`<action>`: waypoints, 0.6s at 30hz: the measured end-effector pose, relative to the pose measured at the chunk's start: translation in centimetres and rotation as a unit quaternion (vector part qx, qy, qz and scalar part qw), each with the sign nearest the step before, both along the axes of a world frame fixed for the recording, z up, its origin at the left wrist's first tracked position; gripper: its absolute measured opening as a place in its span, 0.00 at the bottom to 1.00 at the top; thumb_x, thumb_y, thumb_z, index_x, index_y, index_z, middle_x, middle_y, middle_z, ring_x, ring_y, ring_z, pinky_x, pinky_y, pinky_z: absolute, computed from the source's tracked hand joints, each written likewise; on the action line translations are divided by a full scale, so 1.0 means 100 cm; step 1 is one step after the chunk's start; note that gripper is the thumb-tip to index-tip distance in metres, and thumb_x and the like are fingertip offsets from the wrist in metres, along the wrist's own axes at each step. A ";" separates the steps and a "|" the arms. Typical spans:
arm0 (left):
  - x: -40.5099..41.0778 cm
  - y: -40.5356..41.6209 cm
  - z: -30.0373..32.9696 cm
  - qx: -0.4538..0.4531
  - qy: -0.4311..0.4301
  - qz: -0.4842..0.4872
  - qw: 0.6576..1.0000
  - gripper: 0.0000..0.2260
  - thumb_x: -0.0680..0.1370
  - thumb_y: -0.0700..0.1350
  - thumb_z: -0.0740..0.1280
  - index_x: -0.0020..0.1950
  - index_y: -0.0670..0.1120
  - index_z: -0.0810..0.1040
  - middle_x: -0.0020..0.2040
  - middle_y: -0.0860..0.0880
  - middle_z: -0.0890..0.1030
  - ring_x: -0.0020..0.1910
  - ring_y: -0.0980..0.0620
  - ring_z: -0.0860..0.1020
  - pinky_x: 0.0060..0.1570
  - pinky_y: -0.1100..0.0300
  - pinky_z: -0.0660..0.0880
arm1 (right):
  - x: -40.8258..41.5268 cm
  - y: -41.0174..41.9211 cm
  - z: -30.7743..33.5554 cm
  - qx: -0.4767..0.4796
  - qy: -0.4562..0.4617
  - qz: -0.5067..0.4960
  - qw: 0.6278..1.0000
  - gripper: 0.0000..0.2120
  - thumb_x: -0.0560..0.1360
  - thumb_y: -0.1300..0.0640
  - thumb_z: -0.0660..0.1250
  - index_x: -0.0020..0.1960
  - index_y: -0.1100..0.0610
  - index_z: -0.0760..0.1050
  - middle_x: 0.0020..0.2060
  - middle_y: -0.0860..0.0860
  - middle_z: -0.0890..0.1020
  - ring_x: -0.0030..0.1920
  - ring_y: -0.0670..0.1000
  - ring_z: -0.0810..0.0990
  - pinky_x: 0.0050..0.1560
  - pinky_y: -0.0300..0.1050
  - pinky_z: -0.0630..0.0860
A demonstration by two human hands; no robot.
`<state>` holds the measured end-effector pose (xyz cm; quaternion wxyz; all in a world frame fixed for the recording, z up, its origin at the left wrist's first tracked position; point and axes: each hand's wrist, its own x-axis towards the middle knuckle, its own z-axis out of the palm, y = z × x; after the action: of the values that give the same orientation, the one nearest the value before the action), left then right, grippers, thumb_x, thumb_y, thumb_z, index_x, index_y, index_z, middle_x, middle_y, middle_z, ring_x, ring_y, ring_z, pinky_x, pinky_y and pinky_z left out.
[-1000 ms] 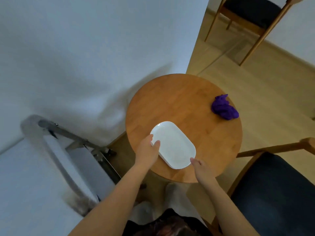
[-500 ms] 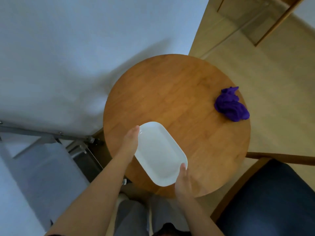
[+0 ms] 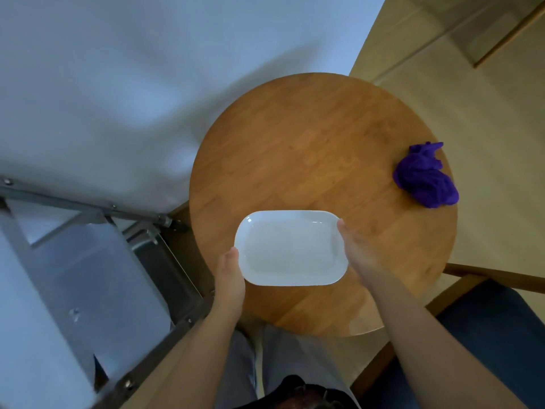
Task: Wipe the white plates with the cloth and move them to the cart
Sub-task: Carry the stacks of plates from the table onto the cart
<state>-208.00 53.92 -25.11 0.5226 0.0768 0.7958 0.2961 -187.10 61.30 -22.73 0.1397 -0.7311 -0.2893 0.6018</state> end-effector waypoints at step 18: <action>-0.002 -0.005 0.046 0.083 0.043 -0.018 0.995 0.13 0.80 0.60 0.49 0.53 0.57 0.70 0.48 0.57 0.74 0.48 0.56 0.75 0.41 0.64 0.71 | -0.021 -0.017 0.038 0.124 -0.013 -0.094 0.988 0.14 0.78 0.43 0.61 0.38 0.47 0.78 0.31 0.40 0.82 0.32 0.40 0.81 0.26 0.33 0.73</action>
<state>-208.21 53.43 -20.50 0.4849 0.1472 0.7889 0.3477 -189.16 59.58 -18.91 0.2816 -0.7401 -0.2938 0.5354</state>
